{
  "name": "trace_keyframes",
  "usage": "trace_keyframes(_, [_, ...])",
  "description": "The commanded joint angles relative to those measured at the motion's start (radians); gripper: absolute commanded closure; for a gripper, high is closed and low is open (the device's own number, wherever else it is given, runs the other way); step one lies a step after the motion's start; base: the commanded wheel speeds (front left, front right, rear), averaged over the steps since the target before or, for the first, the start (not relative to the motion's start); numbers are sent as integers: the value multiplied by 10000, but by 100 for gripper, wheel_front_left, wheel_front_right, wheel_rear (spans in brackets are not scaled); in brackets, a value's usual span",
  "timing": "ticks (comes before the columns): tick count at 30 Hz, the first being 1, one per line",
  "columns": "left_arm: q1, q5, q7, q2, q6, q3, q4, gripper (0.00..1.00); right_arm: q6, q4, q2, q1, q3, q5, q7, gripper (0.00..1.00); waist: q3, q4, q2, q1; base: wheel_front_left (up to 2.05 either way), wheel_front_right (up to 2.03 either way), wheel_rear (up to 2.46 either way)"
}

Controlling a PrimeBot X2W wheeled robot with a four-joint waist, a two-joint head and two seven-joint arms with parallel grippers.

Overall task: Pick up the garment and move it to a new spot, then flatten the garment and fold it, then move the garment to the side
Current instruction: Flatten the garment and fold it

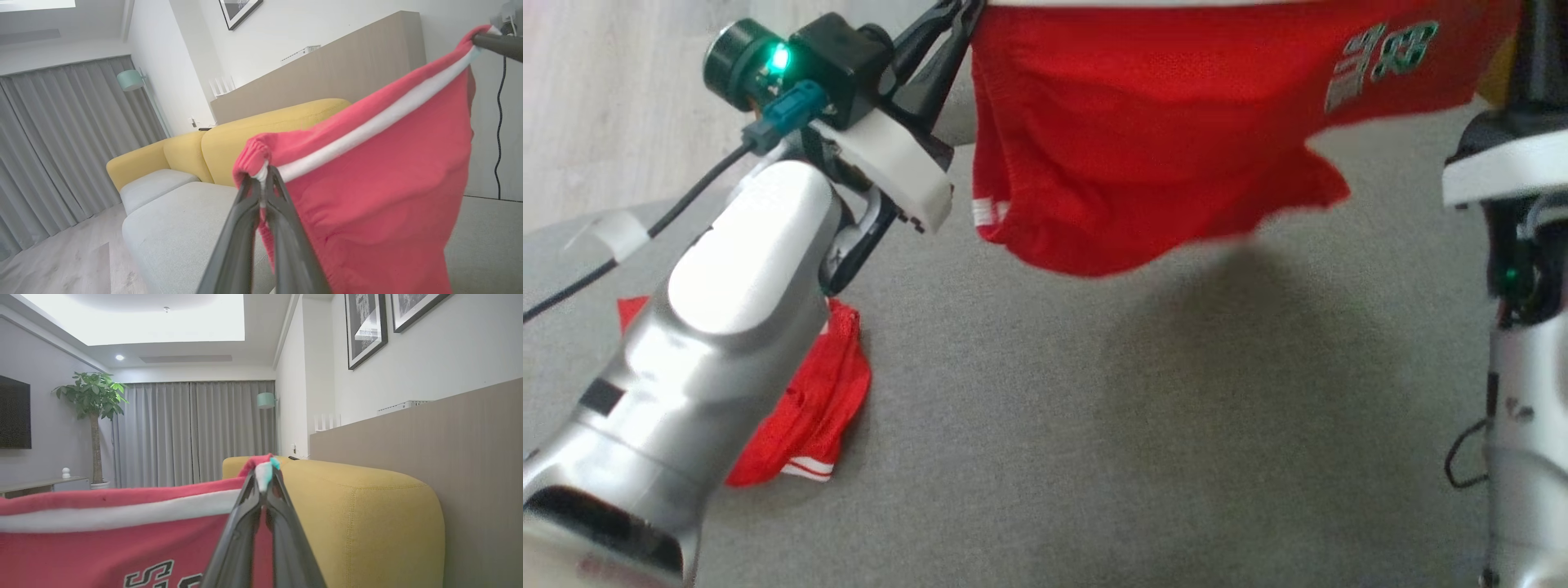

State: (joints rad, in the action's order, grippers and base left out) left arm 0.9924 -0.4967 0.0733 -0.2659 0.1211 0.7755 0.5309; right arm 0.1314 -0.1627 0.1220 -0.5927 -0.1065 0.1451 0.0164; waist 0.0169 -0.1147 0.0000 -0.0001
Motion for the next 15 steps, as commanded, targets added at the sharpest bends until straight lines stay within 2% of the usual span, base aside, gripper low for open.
trace_keyframes(1, [206,-135,-193,-356,-175,-390,-454,100,-7,599,-107,153,264,-68,-252,100,-145,84,0,1,0,0,0])
trace_keyframes(8, [-585,-648,-1070,-762,-552,-517,-1898,100,-7,1531,-6,1126,365,-191,-1195,100,257,203,0,1,0,0,0])
trace_keyframes(12, [-361,-732,-1504,-1017,-786,-722,-2432,100,-7,1663,122,813,532,-130,-1497,100,926,194,0,1,0,0,0])
trace_keyframes(15, [-69,-993,-1708,-967,-846,-970,-2420,100,-7,1433,169,306,589,-64,-1600,100,1374,149,0,1,0,0,0])
